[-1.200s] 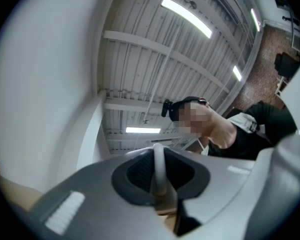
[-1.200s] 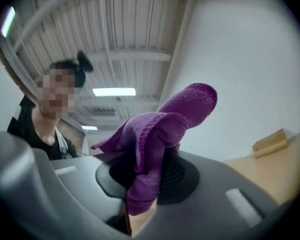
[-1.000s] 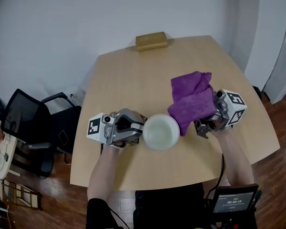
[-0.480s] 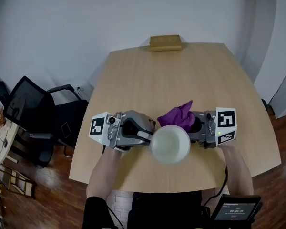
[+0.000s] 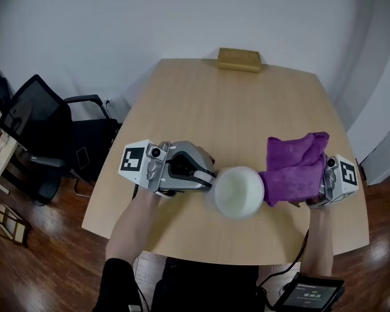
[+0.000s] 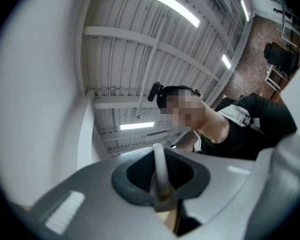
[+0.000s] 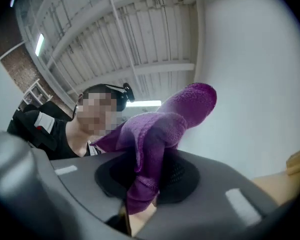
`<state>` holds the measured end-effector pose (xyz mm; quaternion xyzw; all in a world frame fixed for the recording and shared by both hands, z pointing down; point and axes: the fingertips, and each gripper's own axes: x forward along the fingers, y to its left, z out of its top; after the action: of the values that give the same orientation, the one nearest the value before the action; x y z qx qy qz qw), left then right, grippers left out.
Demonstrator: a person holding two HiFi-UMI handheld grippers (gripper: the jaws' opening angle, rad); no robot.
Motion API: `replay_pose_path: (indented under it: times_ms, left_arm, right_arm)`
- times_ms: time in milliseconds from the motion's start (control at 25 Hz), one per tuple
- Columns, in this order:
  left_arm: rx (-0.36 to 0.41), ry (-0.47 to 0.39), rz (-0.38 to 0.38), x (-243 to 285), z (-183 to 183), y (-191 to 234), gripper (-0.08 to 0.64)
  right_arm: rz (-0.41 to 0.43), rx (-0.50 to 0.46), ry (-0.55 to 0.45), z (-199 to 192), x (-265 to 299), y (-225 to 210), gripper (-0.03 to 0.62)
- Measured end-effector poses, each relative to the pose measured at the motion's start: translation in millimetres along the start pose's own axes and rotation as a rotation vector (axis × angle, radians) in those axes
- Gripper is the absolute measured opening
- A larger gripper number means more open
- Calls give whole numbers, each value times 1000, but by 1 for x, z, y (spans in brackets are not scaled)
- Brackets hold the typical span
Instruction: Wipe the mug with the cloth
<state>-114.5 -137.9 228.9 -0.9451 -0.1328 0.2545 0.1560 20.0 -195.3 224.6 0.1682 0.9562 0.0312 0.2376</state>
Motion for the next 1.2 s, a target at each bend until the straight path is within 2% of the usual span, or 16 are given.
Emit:
replay_pose_path:
  times_ms: [40,120,240,320,480,600,680,760,840,880,920,960,1040,1120,1200]
  left_arm:
    - [3,-2,6,-1,1,1,72]
    - [6,-5,9,0,1,1,72]
    - [-5,-15,-22,1,1,-4,74]
    - [-12,-9,-53,3,0,-10,74]
    - [-31,78,-107,12,-18,-19,74]
    - [-39,142,-142,17,-31,-25,74]
    - [-41,167,-156,18,-34,-28,74]
    - [-41,187,-157,17,-37,-29,74]
    - [-40,199,-155,17,-38,-30,74]
    - [-39,202,-157,18,-38,-30,74]
    - [-36,205,-158,18,-37,-31,74]
    - [-31,208,-158,19,-37,-31,74]
    - [-17,211,-155,21,-35,-31,74]
    - [-6,215,-159,23,-34,-32,74]
    - [2,220,-172,26,-34,-36,74]
  right_arm:
    - [20,10,-9,1,5,6,71]
    - [37,35,40,-13,18,12,72]
    - [40,62,161,-52,30,7,71]
    - [-2,41,276,-82,26,-5,71]
    - [-70,26,541,-140,17,-18,72]
    - [-95,-7,630,-152,10,-21,72]
    - [-131,-18,557,-128,7,-27,72]
    - [-129,-12,351,-79,6,-27,72]
    - [-61,34,85,-23,5,-12,72]
    - [-14,74,-17,-3,5,-2,72]
    - [30,109,-76,9,8,6,72]
    - [62,134,-92,10,12,11,72]
    - [99,170,-36,-6,24,17,72]
    - [115,217,39,-31,36,18,72]
    - [122,295,55,-48,41,16,72]
